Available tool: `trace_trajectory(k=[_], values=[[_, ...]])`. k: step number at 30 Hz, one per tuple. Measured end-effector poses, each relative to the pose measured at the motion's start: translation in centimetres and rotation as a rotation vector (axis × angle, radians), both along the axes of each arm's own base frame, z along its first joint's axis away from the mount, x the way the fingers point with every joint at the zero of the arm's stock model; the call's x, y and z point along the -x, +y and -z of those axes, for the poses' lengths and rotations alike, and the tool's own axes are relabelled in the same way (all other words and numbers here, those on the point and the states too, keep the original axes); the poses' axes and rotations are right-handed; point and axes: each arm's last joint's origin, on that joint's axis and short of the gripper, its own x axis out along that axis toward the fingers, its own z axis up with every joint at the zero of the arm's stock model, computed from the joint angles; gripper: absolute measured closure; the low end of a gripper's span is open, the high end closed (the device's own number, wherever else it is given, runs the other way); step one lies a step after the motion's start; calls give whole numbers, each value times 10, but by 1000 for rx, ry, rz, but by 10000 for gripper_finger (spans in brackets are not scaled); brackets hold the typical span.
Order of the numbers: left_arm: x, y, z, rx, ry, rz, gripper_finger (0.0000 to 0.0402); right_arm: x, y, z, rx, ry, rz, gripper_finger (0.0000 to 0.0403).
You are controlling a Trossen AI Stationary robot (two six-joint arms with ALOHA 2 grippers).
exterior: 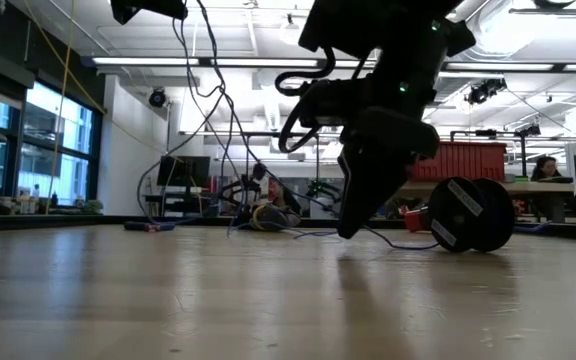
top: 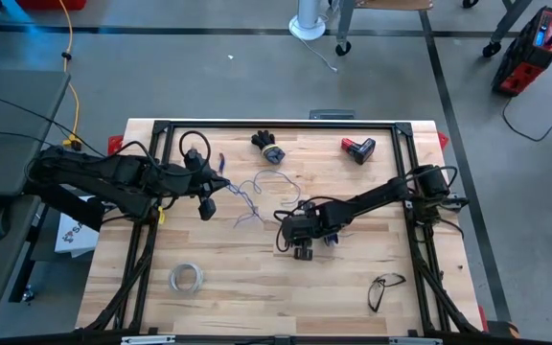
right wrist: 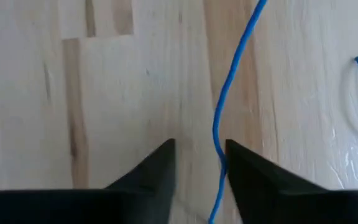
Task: Coil cords
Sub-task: Uncoil the blue wire from the black spool
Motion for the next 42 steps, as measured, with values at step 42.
trace_trajectory(k=[42], values=[[74, -1, 57, 358, 443, -252, 401, 219, -26, -198, 118, -101, 664, 403]])
